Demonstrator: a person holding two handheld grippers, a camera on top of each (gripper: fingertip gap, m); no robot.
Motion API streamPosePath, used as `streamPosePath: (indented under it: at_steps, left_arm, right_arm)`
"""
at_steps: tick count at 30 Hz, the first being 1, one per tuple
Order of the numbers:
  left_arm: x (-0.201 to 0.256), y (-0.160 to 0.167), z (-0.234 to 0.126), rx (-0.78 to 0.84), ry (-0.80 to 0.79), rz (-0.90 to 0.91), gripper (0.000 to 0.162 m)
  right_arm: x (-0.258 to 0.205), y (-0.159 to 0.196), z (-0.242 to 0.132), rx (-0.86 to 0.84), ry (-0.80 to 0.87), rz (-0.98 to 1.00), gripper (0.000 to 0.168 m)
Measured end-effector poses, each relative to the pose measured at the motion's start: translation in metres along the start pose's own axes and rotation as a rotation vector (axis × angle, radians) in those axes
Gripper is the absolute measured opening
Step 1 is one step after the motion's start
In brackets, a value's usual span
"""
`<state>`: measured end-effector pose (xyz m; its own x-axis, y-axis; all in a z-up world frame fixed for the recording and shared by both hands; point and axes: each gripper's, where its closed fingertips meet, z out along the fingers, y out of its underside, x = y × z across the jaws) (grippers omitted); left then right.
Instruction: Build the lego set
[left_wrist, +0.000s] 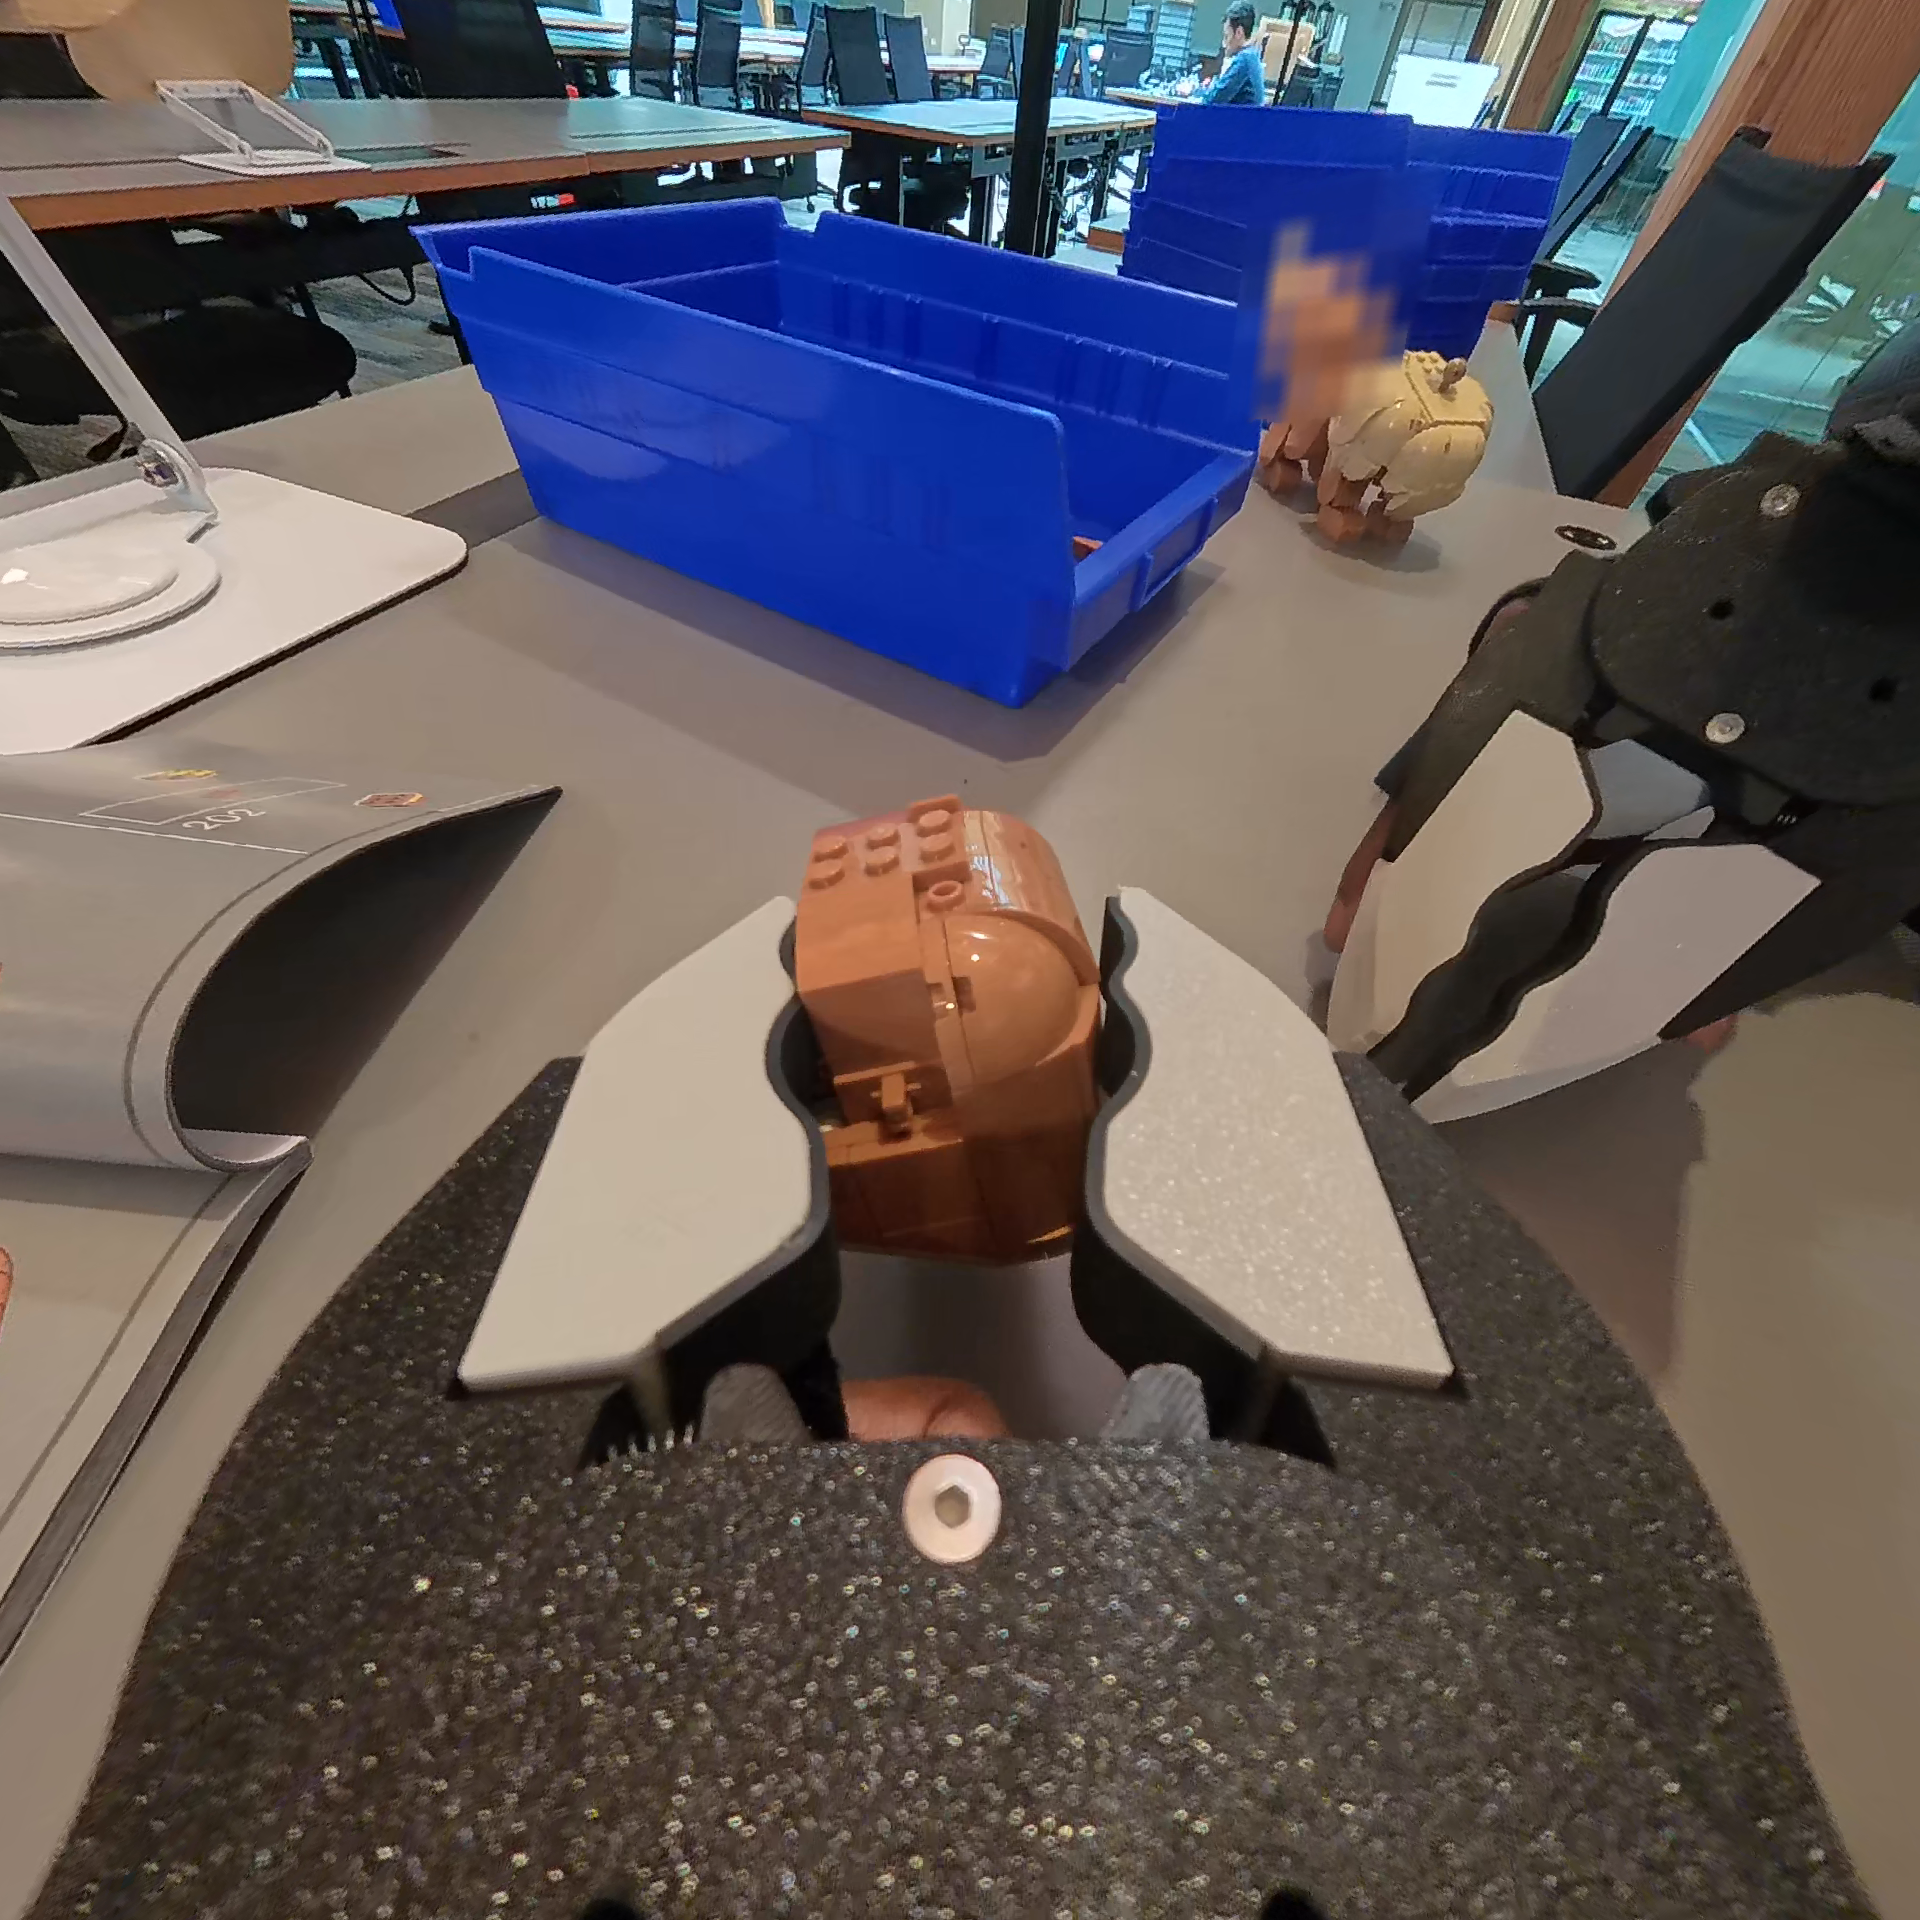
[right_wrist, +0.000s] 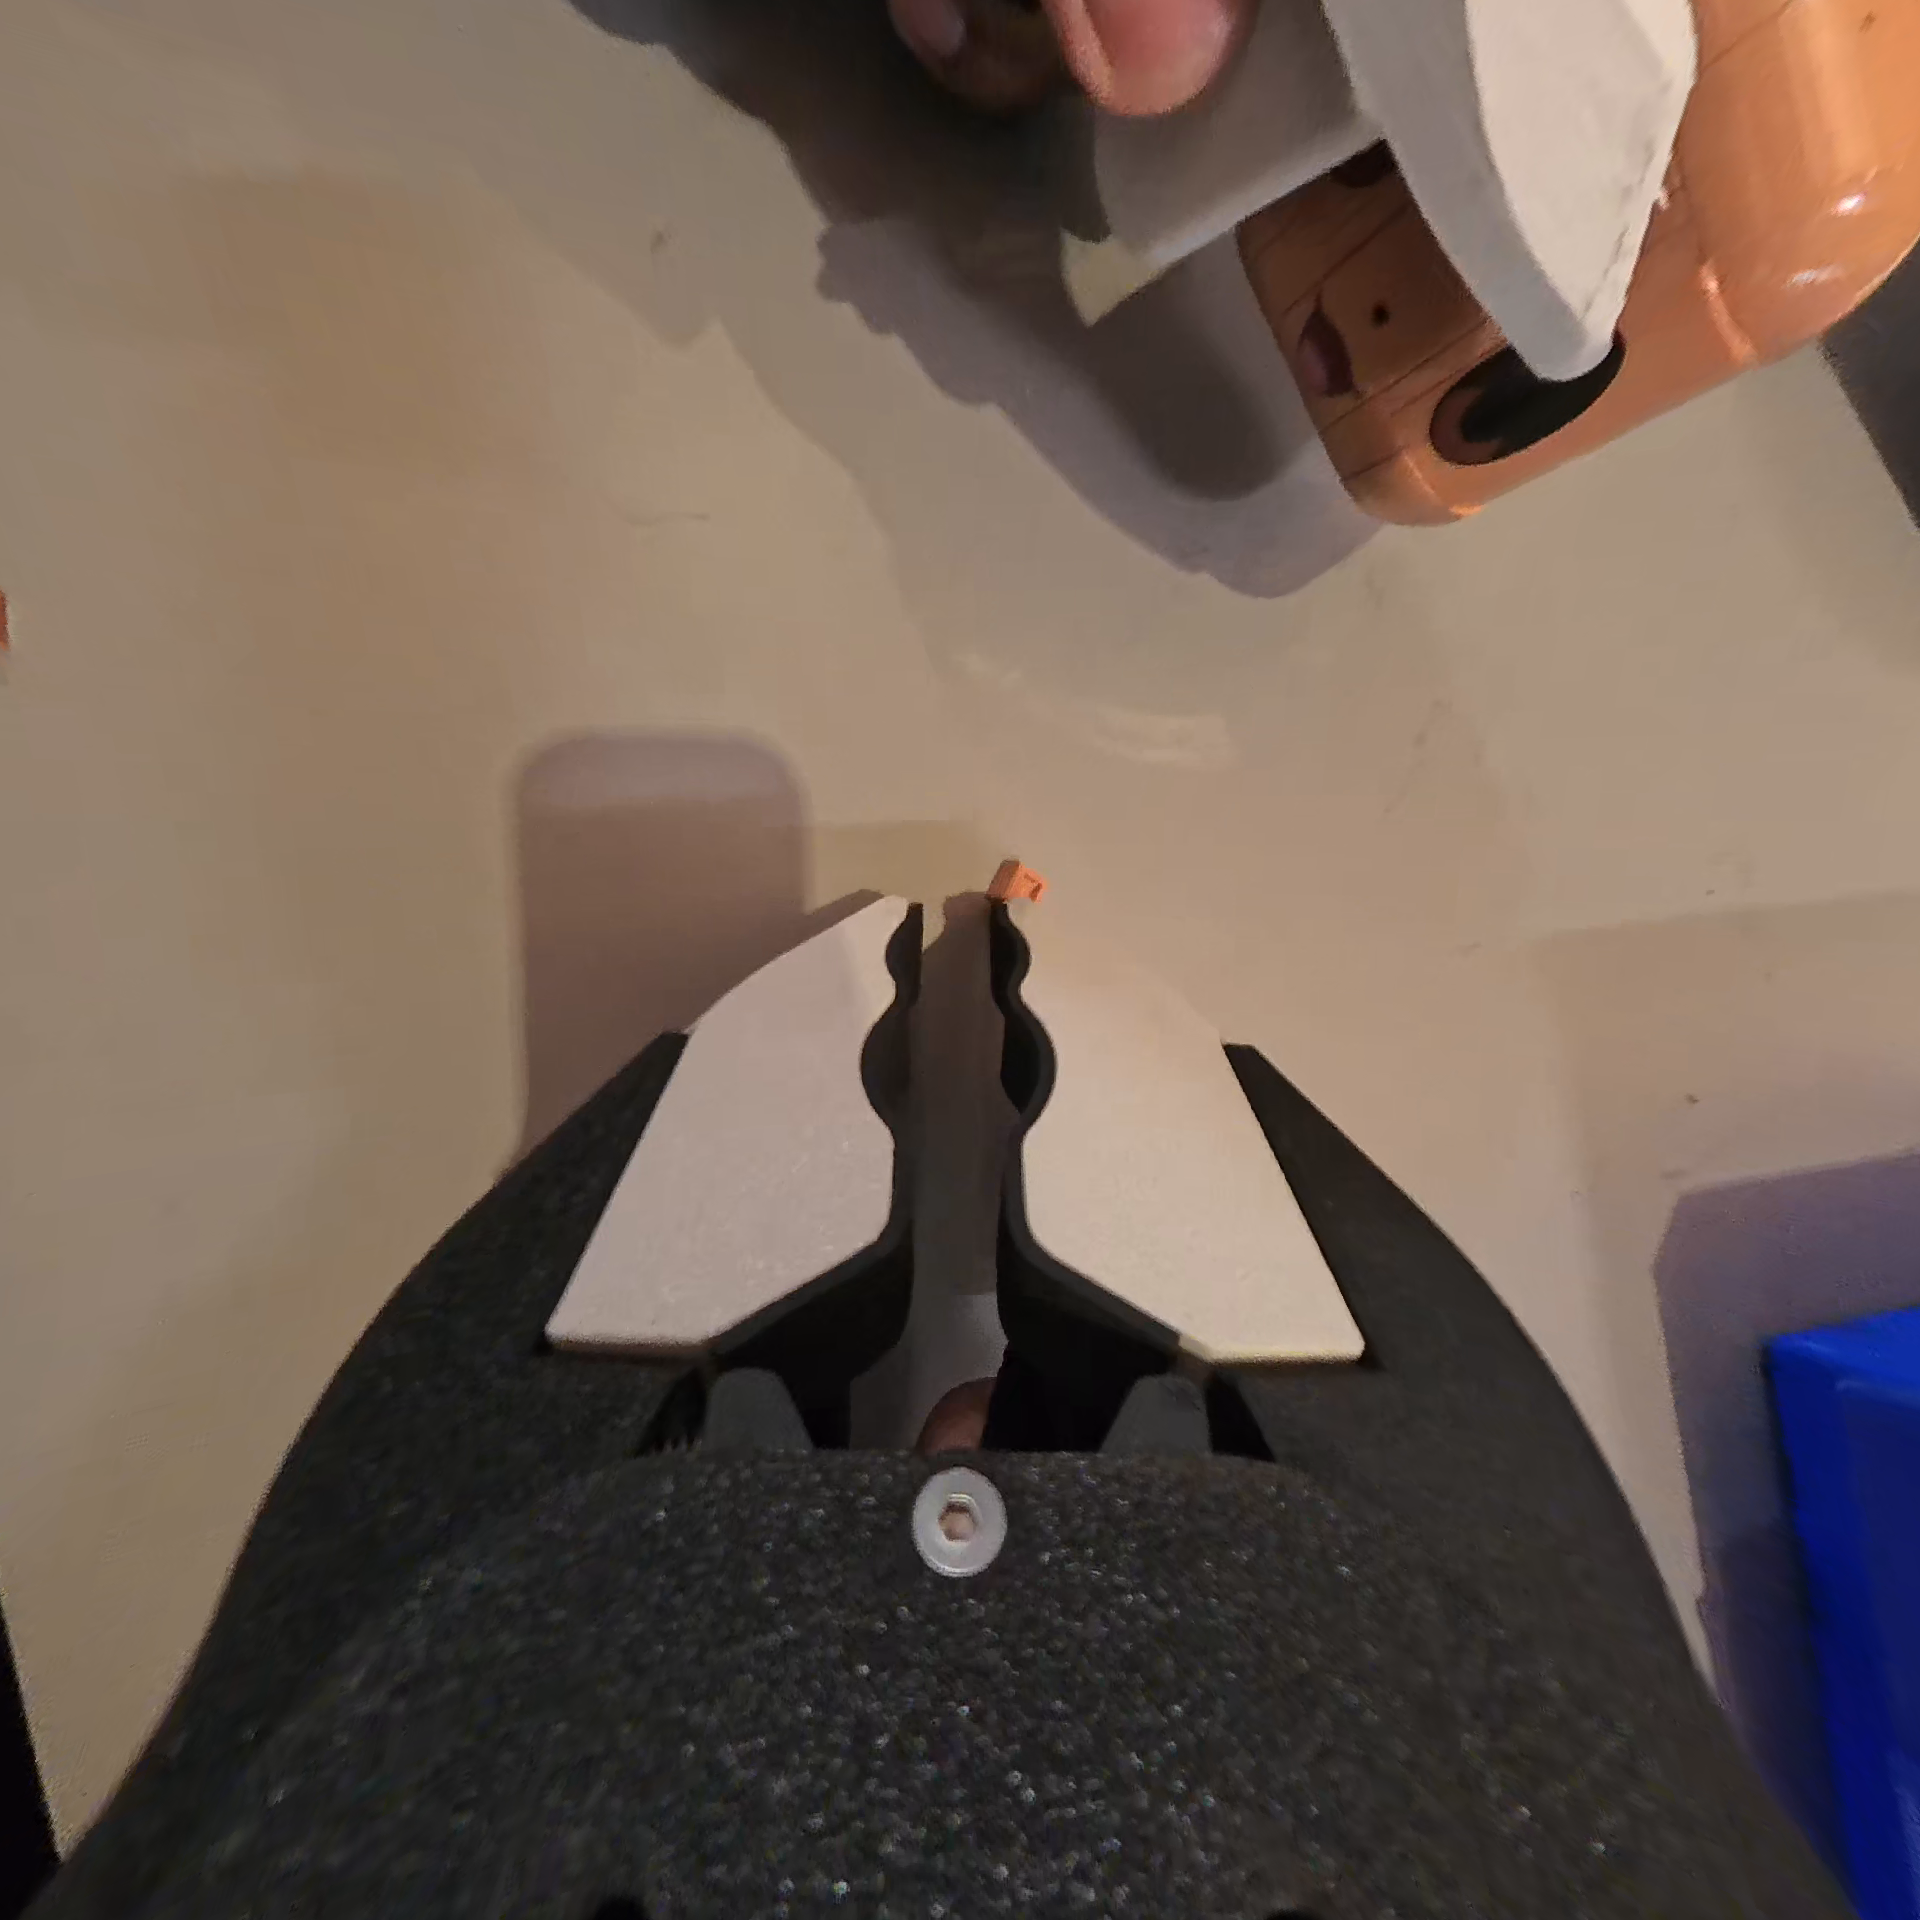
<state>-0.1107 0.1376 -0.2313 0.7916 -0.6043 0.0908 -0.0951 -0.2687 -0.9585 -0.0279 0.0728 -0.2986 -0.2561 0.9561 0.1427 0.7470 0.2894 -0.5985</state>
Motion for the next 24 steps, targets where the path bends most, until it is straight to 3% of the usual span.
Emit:
streamPosePath:
  at_steps: [10, 14, 24]
  left_arm:
    - [0.0, 0.0, 0.0, -0.002, 0.0, 0.001, 0.052]
    - [0.001, 0.001, 0.001, -0.005, 0.003, 0.005, 0.052]
    - [-0.001, 0.001, -0.001, -0.004, -0.002, 0.002, 0.052]
  right_arm:
    - [0.007, -0.004, -0.002, 0.03, 0.021, -0.03, 0.013]
    - [0.019, -0.003, 0.0, -0.005, 0.031, -0.174, 0.017]
    - [0.017, -0.009, 0.003, -0.044, -0.274, -0.472, 0.029]
